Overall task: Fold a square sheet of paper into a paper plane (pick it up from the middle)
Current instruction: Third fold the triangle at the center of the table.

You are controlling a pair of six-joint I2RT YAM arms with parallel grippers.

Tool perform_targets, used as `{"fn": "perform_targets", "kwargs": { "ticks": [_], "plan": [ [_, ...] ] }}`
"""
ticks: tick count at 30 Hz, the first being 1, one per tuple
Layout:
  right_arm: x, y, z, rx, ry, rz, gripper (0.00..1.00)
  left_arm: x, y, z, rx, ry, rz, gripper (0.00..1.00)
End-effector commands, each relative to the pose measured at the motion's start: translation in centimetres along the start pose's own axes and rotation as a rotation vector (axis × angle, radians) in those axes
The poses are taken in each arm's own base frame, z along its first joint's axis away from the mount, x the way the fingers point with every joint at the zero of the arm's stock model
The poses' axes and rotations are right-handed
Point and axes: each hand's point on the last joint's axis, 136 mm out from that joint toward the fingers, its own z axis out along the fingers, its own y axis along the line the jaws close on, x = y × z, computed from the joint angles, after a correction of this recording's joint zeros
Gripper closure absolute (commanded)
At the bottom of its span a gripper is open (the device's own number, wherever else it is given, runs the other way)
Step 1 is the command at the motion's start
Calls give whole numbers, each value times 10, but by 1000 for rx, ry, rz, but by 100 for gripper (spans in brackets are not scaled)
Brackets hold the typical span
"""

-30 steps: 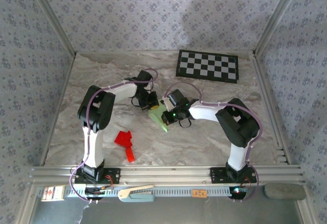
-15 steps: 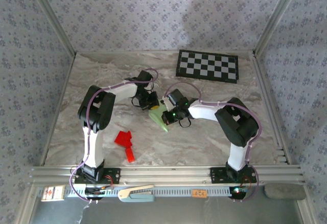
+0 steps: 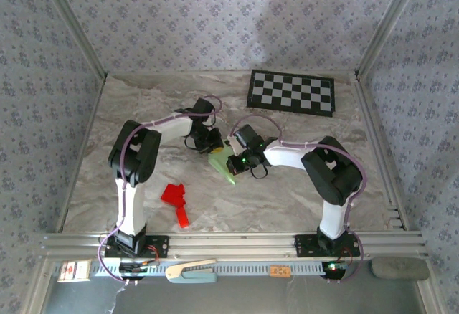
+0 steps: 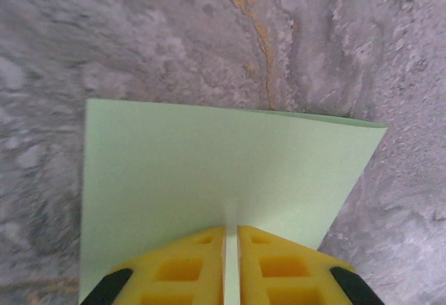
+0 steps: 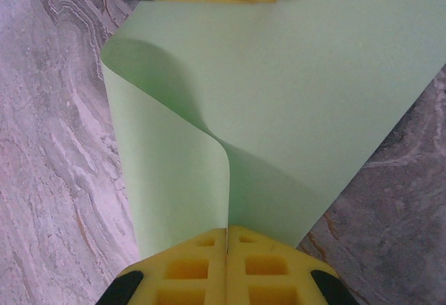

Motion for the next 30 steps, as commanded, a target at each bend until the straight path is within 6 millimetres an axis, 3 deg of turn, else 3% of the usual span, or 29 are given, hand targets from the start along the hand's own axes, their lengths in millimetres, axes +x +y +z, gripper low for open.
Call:
{"fn": "perform_targets", "kwargs": {
  "ticks": [1, 9, 17, 20, 24, 30],
  "plan": [
    [12, -9, 7, 43, 51, 31, 100, -13, 0, -40, 21, -98, -50, 83],
    [11, -8, 6, 43, 53, 35, 100, -7, 16, -71, 95, -181, -150, 78],
    [12, -13, 5, 63, 64, 43, 100, 30, -7, -78, 270, -122, -187, 81],
    [11, -14, 5, 65, 67, 44, 100, 39, -13, -74, 290, -105, -183, 84],
    [12, -16, 6, 69, 74, 51, 100, 50, -20, -54, 294, -51, -179, 88],
    [12, -17, 6, 79, 81, 54, 100, 57, -14, -29, 243, -11, -175, 91]
  ]
}}
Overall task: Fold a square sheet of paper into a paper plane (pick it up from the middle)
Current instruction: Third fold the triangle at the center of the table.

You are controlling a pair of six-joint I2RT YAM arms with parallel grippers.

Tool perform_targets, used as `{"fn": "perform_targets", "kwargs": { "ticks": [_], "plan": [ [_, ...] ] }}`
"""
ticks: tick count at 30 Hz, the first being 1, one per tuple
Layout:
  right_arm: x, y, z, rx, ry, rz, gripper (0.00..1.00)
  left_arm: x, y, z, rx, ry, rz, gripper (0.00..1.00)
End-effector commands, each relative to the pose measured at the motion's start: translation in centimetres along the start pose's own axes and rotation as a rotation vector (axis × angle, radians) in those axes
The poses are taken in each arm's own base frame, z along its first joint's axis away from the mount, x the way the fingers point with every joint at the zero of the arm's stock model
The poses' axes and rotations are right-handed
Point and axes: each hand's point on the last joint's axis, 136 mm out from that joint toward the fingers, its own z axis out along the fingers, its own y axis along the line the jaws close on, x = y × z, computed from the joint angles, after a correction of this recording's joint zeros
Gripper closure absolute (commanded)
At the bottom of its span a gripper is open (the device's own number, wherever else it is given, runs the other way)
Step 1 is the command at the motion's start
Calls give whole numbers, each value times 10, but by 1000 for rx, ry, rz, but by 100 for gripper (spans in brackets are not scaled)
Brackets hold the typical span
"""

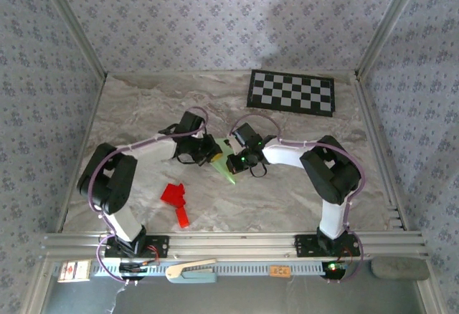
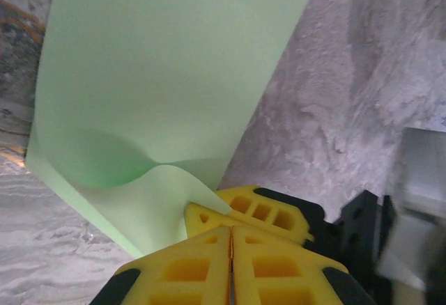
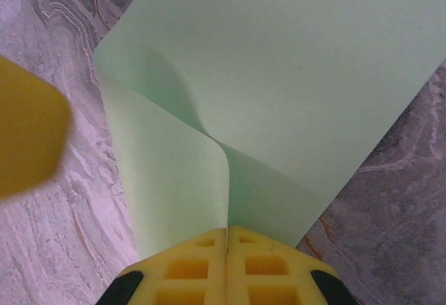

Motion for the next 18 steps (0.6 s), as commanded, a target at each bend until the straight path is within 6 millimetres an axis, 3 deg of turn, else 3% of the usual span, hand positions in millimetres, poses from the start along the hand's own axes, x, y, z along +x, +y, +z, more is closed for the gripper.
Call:
{"fn": "perform_targets", "kwargs": {
  "ticks": [1, 9, 18],
  "plan": [
    [14, -15, 6, 64, 61, 36, 100, 2, 3, 9, -2, 24, -10, 91],
    [16, -18, 7, 73, 67, 45, 100, 9, 21, 25, -46, 61, -19, 92],
    [18, -21, 8, 86, 76, 53, 100, 12, 39, 27, -100, 62, -17, 92]
  ]
}}
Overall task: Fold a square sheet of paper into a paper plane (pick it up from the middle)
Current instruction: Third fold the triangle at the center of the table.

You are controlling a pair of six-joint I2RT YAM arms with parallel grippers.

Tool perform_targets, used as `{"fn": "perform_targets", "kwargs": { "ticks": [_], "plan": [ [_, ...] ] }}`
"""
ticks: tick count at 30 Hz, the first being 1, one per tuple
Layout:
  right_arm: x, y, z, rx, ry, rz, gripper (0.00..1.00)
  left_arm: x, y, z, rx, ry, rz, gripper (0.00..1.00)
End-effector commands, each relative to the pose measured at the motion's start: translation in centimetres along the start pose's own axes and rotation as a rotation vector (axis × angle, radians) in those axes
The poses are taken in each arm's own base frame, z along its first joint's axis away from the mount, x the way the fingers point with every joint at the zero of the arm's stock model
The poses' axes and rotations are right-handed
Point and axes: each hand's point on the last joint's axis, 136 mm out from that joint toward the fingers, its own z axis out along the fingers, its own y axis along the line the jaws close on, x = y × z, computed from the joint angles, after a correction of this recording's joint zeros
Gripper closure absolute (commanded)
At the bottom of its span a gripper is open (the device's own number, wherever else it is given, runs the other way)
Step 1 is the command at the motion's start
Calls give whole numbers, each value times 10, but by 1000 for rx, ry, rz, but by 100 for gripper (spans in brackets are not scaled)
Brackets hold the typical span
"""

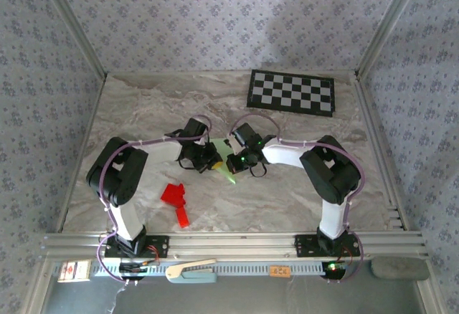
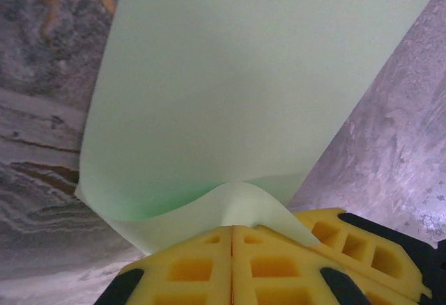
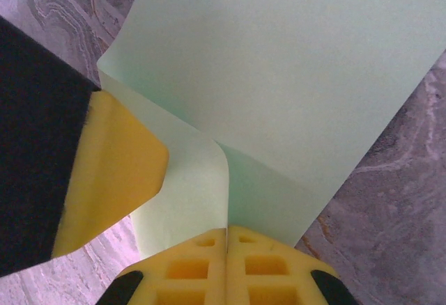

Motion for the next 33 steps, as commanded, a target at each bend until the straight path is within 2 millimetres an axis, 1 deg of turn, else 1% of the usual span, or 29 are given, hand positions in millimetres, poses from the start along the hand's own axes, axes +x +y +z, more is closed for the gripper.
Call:
{"fn": "perform_targets", "kwargs": {
  "ticks": [1, 9, 22, 27, 33],
  "plan": [
    [19, -19, 8, 78, 75, 49, 100, 4, 10, 4, -33, 15, 11, 92],
    [19, -21, 8, 85, 78, 52, 100, 1, 15, 8, -60, 12, 19, 93],
    [21, -22, 8, 95, 85, 57, 100, 0, 29, 8, -109, -2, 22, 93],
    [22, -21, 8, 90, 87, 59, 100, 2, 41, 12, -137, 4, 23, 93],
    [16, -16, 4, 69, 76, 69, 100, 2, 52, 18, -166, 11, 13, 94]
  ]
}}
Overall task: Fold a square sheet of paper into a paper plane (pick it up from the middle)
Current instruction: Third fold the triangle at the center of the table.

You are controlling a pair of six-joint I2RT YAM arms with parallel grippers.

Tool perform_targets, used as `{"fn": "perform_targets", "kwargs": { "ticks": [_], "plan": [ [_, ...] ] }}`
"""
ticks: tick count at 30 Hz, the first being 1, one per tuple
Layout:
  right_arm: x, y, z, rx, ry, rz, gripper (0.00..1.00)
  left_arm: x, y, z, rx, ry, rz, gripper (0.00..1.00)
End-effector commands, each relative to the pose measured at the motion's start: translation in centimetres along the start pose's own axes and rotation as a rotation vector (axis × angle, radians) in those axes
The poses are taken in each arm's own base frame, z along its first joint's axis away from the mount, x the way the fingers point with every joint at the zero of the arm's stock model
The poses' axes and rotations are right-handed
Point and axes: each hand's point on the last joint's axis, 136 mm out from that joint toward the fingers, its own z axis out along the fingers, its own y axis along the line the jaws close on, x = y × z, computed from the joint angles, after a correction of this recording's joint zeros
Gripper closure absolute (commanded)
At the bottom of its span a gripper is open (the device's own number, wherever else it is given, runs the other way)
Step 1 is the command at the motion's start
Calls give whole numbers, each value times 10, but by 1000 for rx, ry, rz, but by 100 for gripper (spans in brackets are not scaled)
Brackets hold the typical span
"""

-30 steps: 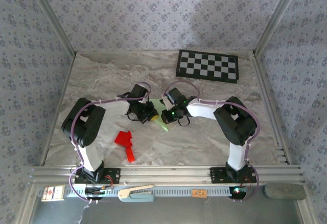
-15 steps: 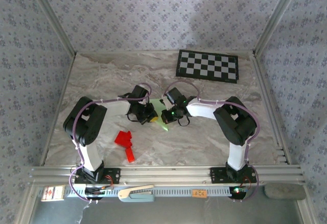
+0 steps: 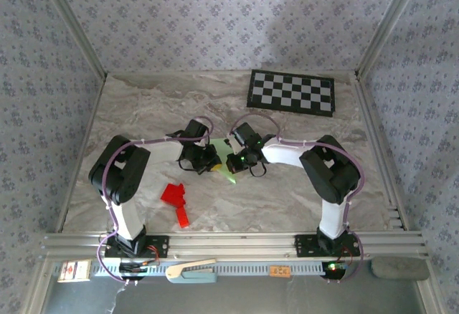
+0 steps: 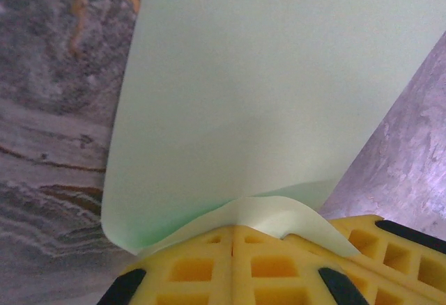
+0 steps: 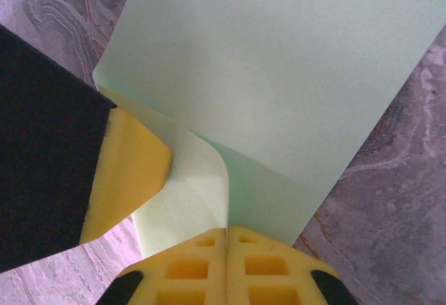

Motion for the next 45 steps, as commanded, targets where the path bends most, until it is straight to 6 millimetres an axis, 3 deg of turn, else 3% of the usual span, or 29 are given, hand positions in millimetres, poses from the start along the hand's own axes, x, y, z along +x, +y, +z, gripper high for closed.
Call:
{"fn": "perform_targets", "kwargs": {
  "ticks": [1, 9, 16, 28, 45],
  "plan": [
    [14, -14, 2, 55, 64, 55, 100, 5, 41, 13, -132, 10, -32, 94],
    [-25, 1, -34, 0, -21, 123, 81, 7, 55, 16, -180, 9, -46, 96],
    [-19, 4, -51, -29, -3, 154, 78, 5, 52, 15, -178, 6, -43, 96],
    [7, 42, -32, -211, 98, 108, 92, 4, 51, 16, -172, 6, -40, 96],
    [28, 35, 0, -197, 198, 146, 95, 3, 46, 16, -154, 6, -38, 96]
  ]
}}
